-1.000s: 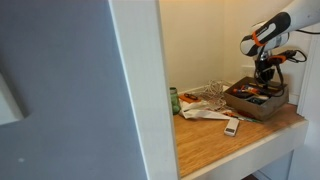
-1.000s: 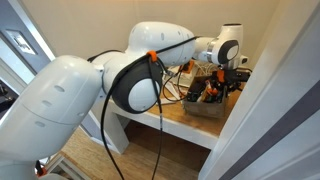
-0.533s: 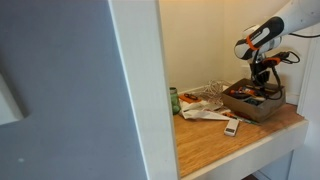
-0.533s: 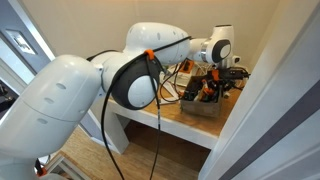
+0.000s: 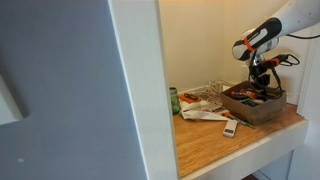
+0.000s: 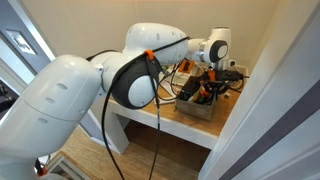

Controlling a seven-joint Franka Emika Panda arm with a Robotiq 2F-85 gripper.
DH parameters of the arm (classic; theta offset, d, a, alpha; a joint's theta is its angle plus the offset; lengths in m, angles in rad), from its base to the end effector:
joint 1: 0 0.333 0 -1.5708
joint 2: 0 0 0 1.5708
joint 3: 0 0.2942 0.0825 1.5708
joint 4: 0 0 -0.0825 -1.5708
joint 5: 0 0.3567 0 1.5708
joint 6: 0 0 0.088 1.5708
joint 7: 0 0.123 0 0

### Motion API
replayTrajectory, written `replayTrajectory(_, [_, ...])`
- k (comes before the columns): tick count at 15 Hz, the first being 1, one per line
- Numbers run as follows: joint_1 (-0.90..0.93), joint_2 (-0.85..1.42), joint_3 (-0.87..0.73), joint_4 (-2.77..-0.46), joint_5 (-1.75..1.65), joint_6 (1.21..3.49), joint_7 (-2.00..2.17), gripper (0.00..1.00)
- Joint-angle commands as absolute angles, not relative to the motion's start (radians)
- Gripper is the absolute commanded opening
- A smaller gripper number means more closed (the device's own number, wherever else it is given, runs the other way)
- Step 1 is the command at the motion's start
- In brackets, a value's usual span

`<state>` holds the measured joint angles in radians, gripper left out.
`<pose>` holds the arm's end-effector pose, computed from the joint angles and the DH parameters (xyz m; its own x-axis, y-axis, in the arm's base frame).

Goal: Move the brown box to the right

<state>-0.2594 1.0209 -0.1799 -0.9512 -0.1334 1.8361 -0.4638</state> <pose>0.6711 -0.2790 0.2285 0.9633 0.1159 -0.2421 0.1628 -0.9694 0.1837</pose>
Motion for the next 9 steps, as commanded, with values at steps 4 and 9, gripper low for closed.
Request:
replayTrajectory(4, [-0.273,1.081,-0.136,-0.884,-0.098,1.866,-0.494,0.04])
replayTrajectory(9, [-0.303,1.089,-0.100,-0.872,-0.071,1.928,-0.499,0.44])
